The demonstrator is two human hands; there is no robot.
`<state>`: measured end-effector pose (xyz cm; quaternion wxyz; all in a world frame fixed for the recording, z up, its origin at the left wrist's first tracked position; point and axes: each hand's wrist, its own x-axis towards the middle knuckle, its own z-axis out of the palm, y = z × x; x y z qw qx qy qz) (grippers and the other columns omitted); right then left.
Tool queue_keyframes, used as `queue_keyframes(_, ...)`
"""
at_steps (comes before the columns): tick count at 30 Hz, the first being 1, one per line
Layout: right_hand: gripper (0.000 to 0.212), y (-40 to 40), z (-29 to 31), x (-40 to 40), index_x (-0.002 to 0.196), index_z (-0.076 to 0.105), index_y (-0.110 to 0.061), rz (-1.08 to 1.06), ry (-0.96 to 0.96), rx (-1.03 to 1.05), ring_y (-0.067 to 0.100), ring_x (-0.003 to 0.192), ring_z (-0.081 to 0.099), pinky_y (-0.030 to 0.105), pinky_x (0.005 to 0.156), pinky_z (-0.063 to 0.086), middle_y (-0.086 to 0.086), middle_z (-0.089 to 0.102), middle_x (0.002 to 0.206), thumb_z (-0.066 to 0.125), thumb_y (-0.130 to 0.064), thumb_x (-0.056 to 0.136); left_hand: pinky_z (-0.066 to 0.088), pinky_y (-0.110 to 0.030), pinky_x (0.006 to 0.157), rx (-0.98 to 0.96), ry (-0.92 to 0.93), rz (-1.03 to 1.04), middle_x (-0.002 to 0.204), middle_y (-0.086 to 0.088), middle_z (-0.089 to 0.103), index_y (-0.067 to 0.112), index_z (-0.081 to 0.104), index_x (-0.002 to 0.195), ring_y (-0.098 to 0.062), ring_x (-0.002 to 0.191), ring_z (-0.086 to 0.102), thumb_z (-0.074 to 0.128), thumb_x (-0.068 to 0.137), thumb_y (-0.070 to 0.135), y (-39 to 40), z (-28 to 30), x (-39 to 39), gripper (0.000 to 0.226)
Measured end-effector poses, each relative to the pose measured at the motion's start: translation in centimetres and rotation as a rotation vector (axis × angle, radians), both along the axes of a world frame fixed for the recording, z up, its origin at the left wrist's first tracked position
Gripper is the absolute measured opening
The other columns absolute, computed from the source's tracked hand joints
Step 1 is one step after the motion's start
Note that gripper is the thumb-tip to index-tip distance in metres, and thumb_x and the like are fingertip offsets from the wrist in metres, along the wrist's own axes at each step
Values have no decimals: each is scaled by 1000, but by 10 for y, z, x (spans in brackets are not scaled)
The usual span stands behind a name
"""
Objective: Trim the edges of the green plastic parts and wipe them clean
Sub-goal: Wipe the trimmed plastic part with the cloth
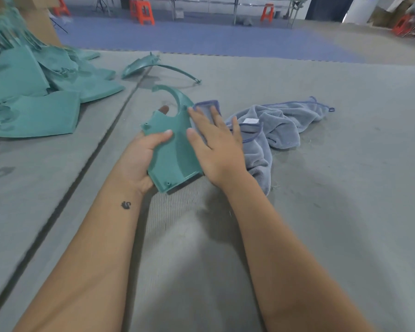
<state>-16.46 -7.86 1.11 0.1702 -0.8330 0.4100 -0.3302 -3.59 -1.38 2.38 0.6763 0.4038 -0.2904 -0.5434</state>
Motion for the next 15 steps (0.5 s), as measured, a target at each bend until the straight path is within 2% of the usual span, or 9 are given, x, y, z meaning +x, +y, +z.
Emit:
queue_keyframes(2,57,0,2,-2,153,25,-30,-4,-40,-9,4,148,13,40,120,-11,-7,32,157,32,-48,99,59,-31,68,-24,-61,-31,105,-5,74,17,54,133,-20,88,72,45,95,0,2,1,6,43)
queue_keyframes(5,58,-2,5,-4,154,20,-27,-29,-57,34,6,147,16,39,119,-12,-8,35,155,31,-47,100,58,-29,66,-24,-141,-116,103,-2,74,22,55,129,-18,86,72,46,93,-3,5,1,11,44)
queue_keyframes(8,53,-4,7,-7,152,25,-28,-33,-19,59,8,147,19,41,119,-11,-11,40,152,33,-43,102,58,-29,67,-9,-191,-145,103,-1,74,25,59,123,-18,86,72,47,92,-3,5,0,14,43)
queue_keyframes(10,51,-2,7,-7,149,30,-28,-38,12,19,12,142,30,41,119,-7,-7,49,145,37,-40,101,58,-29,66,-7,-199,-119,101,-2,74,24,60,121,-18,85,72,48,92,-3,4,1,14,41)
queue_keyframes(13,40,-1,8,-3,137,45,-28,-94,-26,-70,19,110,57,36,116,9,0,69,109,43,-31,98,57,-28,63,-3,-175,-5,95,-2,75,20,61,120,-18,81,72,49,92,-2,1,1,12,37)
queue_keyframes(15,32,1,8,0,123,57,-27,-133,-22,-142,20,93,60,32,110,21,0,70,88,45,-25,94,57,-28,60,10,-137,130,90,-3,76,16,61,116,-18,77,73,49,93,-1,0,1,15,31)
